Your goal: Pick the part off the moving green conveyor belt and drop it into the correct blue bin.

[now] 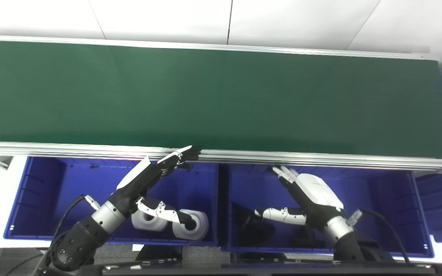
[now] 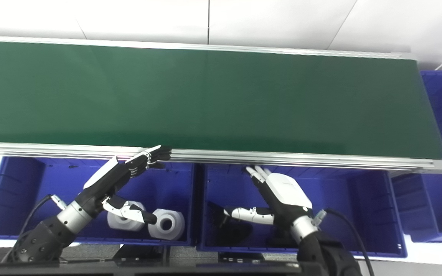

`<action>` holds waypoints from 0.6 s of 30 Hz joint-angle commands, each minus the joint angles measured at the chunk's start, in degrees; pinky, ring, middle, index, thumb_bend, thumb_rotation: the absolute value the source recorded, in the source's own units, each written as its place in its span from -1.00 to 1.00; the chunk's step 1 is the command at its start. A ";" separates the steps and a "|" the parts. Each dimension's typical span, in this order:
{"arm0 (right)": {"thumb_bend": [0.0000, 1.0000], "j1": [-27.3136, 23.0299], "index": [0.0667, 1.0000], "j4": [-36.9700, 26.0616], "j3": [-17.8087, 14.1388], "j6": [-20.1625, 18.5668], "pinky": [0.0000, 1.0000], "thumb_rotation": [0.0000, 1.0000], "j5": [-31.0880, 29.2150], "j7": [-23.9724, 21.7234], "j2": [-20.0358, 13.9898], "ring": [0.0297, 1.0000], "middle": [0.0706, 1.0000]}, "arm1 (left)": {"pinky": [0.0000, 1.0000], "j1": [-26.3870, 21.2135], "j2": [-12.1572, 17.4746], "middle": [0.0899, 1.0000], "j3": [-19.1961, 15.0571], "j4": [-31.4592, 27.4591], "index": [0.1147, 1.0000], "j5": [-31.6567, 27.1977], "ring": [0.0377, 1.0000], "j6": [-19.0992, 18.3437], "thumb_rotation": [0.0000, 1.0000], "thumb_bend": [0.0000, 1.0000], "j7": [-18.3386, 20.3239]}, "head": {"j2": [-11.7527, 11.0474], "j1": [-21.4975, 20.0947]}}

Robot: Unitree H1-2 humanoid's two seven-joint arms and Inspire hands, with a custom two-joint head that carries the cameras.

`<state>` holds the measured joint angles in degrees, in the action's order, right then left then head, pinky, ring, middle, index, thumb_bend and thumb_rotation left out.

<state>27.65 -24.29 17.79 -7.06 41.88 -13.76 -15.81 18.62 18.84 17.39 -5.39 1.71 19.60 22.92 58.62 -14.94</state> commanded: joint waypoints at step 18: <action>0.72 3.67 0.99 2.25 3.20 13.62 0.58 0.16 -11.83 8.63 5.01 0.82 0.94 | 0.68 0.41 -0.76 0.84 0.01 2.60 0.83 0.92 0.80 4.97 -0.35 0.82 -0.77 | -5.15 3.29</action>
<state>31.34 -21.59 21.05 5.78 31.47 -4.77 -10.64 19.08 18.30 17.44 -2.24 2.38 21.92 22.86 53.53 -11.69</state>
